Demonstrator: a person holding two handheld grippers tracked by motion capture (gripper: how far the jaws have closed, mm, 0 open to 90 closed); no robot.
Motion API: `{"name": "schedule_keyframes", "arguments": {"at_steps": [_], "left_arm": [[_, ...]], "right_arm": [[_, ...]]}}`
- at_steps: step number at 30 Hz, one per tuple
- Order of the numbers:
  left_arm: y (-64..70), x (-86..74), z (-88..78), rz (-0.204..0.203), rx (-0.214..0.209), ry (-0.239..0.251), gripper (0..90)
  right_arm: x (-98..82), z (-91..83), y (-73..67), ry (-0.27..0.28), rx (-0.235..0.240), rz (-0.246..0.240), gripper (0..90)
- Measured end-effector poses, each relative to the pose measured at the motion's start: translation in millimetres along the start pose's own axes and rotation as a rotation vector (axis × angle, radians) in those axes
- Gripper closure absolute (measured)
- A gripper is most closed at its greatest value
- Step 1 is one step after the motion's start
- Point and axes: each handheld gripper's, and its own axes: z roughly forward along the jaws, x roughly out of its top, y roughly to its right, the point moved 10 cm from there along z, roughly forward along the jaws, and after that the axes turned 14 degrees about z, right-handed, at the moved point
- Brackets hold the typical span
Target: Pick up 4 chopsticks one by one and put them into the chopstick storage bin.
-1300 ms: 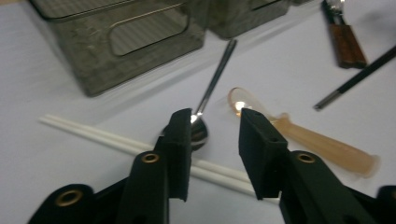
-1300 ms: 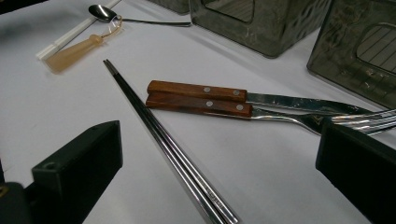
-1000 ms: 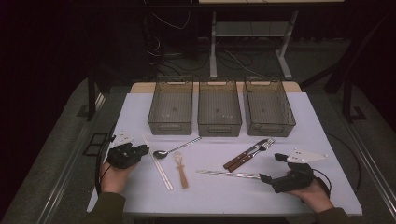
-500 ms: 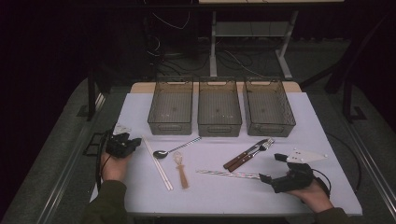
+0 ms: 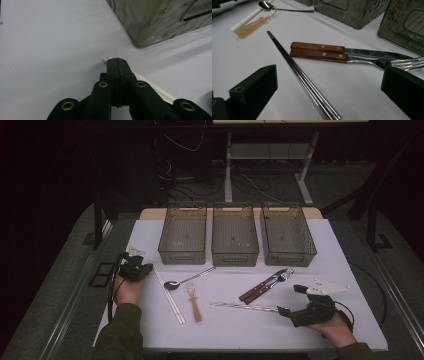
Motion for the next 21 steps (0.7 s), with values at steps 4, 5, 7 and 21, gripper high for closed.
{"name": "schedule_keyframes", "arguments": {"at_steps": [4, 5, 7, 21], "left_arm": [[1.1, 3.0, 2.3, 0.012, 0.003, -0.004, 89.2], [1.6, 4.1, 3.1, 0.013, 0.001, -0.002, 89.2], [3.7, 6.7, 5.3, 0.026, -0.002, -0.001, 89.2], [10.8, 13.2, 9.9, 0.028, -0.029, 0.02, 89.2]], "right_arm": [[-0.2, -0.1, -0.6, 0.0, 0.001, 0.0, 0.8], [-0.2, 0.0, -0.6, 0.0, 0.0, 0.0, 0.8], [-0.3, 0.1, -0.7, -0.001, 0.0, 0.0, 0.8], [-0.5, 0.6, -1.4, -0.002, 0.001, -0.004, 0.8]]}}
